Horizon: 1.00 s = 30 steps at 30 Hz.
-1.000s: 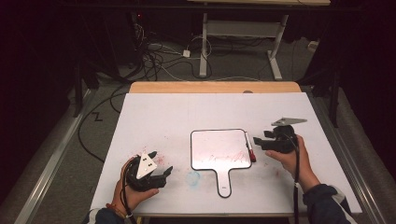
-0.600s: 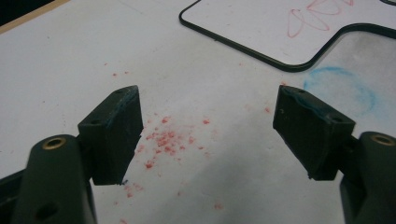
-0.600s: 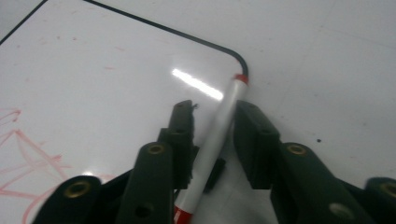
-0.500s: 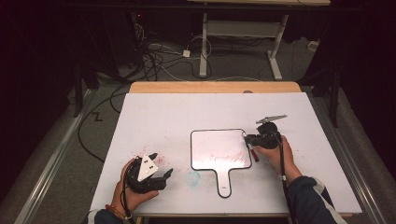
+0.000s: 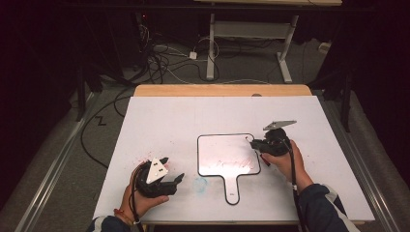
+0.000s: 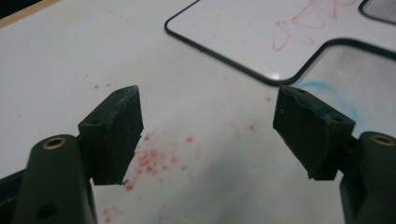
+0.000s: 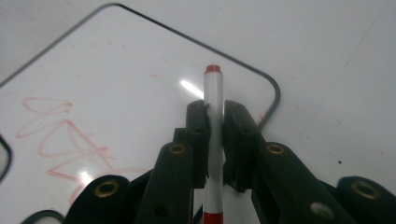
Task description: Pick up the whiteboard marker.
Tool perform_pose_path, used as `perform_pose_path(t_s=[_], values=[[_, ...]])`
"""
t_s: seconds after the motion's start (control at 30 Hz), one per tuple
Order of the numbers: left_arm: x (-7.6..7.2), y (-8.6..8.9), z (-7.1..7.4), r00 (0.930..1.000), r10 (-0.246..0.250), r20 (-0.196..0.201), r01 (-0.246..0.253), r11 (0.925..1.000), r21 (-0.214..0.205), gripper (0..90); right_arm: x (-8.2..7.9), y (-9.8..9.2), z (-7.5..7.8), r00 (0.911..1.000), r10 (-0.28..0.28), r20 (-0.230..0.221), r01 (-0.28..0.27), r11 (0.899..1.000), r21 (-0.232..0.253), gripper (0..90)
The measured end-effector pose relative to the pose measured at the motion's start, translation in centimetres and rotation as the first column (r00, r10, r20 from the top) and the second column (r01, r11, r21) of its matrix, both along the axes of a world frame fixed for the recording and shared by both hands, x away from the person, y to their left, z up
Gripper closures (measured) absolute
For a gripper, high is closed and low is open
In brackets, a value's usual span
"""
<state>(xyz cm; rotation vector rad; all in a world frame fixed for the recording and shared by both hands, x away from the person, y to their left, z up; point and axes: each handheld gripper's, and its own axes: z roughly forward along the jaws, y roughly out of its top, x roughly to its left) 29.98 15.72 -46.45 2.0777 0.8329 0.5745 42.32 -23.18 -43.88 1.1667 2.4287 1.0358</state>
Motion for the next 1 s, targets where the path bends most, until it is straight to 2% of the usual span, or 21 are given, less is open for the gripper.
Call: perform_pose_path(t_s=[0.03, 0.1, 0.17, 0.2, 0.27, 0.3, 0.4, 0.47, 0.53, 0.57, 0.6, 0.63, 0.67, 0.7, 0.73, 0.77, 0.8, 0.83, 0.87, 0.9, 1.0], values=[[0.2, -0.3, 0.3, 1.0, -0.007, 0.001, 0.007, 0.9999, -0.011, 23.2, -0.3, 0.1, 0.4, 0.9999, 0.01, 0.014, -0.01, 1.0, 0.015, 81.2], [0.7, -1.1, 0.9, 0.9996, -0.027, -0.013, 0.026, 0.9975, -0.066, 23.4, -0.7, 0.3, 0.8, 0.9995, 0.015, 0.028, -0.016, 0.999, 0.031, 81.2], [1.2, -2.1, 1.4, 0.9982, -0.056, -0.023, 0.053, 0.9927, -0.109, 23.6, -1.7, 0.9, 2.0, 0.9954, 0.049, 0.082, -0.054, 0.996, 0.068, 81.2], [1.5, -2.7, 1.7, 0.9968, -0.074, -0.031, 0.07, 0.9889, -0.131, 23.6, -1.7, 0.9, 2.0, 0.9954, 0.049, 0.082, -0.054, 0.996, 0.068, 81.2], [2.1, -4.1, 2.1, 0.9932, -0.111, -0.038, 0.102, 0.979, -0.176, 23.8, -2.9, 1.7, 2.9, 0.9883, 0.077, 0.132, -0.09, 0.991, 0.1, 81.2], [2.4, -4.8, 2.4, 0.9904, -0.132, -0.043, 0.121, 0.9736, -0.193, 23.8, -2.9, 1.7, 2.9, 0.9883, 0.077, 0.132, -0.09, 0.991, 0.1, 81.2], [3.2, -7.0, 2.8, 0.9837, -0.173, -0.05, 0.158, 0.9612, -0.226, 25.8, -3.9, 2.5, 3.6, 0.9815, 0.098, 0.165, -0.12, 0.984, 0.132, 81.2], [3.7, -8.3, 3.0, 0.979, -0.198, -0.05, 0.18, 0.9537, -0.241, 27.9, -4.6, 3.0, 3.9, 0.9746, 0.122, 0.188, -0.153, 0.975, 0.16, 81.2], [4.2, -9.9, 3.3, 0.9734, -0.224, -0.05, 0.202, 0.9409, -0.271, 31.1, -5.4, 3.6, 4.1, 0.9675, 0.131, 0.216, -0.172, 0.968, 0.181, 81.2], [4.2, -9.9, 3.3, 0.9734, -0.224, -0.05, 0.202, 0.9409, -0.271, 32.1, -5.4, 3.6, 4.1, 0.9675, 0.131, 0.216, -0.172, 0.968, 0.181, 81.2], [4.3, -10.4, 3.4, 0.971, -0.233, -0.052, 0.21, 0.936, -0.283, 32.9, -5.8, 3.9, 4.2, 0.9621, 0.137, 0.236, -0.181, 0.967, 0.179, 81.2], [4.6, -11.2, 3.4, 0.9655, -0.255, -0.053, 0.228, 0.9266, -0.299, 34.5, -6.1, 4.0, 4.3, 0.9596, 0.142, 0.243, -0.19, 0.963, 0.19, 81.2], [4.6, -11.2, 3.4, 0.9655, -0.255, -0.053, 0.228, 0.9266, -0.299, 35.7, -6.1, 4.0, 4.3, 0.9596, 0.142, 0.243, -0.19, 0.963, 0.19, 81.2], [4.6, -11.6, 3.4, 0.9653, -0.256, -0.054, 0.228, 0.9261, -0.3, 35.9, -6.4, 4.3, 4.4, 0.9542, 0.143, 0.263, -0.196, 0.962, 0.189, 81.2], [4.8, -12.3, 3.4, 0.9584, -0.28, -0.055, 0.25, 0.916, -0.314, 38.7, -6.6, 4.3, 4.4, 0.9522, 0.149, 0.267, -0.205, 0.959, 0.197, 81.2], [4.8, -12.3, 3.4, 0.9584, -0.28, -0.055, 0.25, 0.916, -0.314, 40.6, -6.6, 4.4, 4.4, 0.9503, 0.156, 0.269, -0.215, 0.955, 0.204, 81.2], [4.9, -12.6, 3.4, 0.9597, -0.276, -0.052, 0.247, 0.9168, -0.314, 40.9, -6.8, 4.5, 4.4, 0.95, 0.155, 0.271, -0.212, 0.957, 0.196, 81.2], [4.9, -12.8, 3.3, 0.9585, -0.28, -0.052, 0.249, 0.9131, -0.323, 40.9, -6.8, 4.5, 4.4, 0.95, 0.155, 0.271, -0.212, 0.957, 0.196, 81.2], [5.0, -12.9, 3.3, 0.9542, -0.294, -0.053, 0.262, 0.9074, -0.329, 42.7, -6.9, 4.5, 4.4, 0.9479, 0.157, 0.277, -0.215, 0.957, 0.194, 81.2], [5.0, -13.2, 3.3, 0.9532, -0.298, -0.051, 0.265, 0.9062, -0.329, 47.9, -7.1, 4.6, 4.4, 0.9458, 0.159, 0.283, -0.218, 0.957, 0.191, 81.2], [5.1, -13.6, 3.3, 0.9525, -0.302, -0.042, 0.273, 0.9069, -0.321, 56.0, -7.3, 4.6, 4.5, 0.9425, 0.16, 0.293, -0.221, 0.958, 0.186, 81.2]])
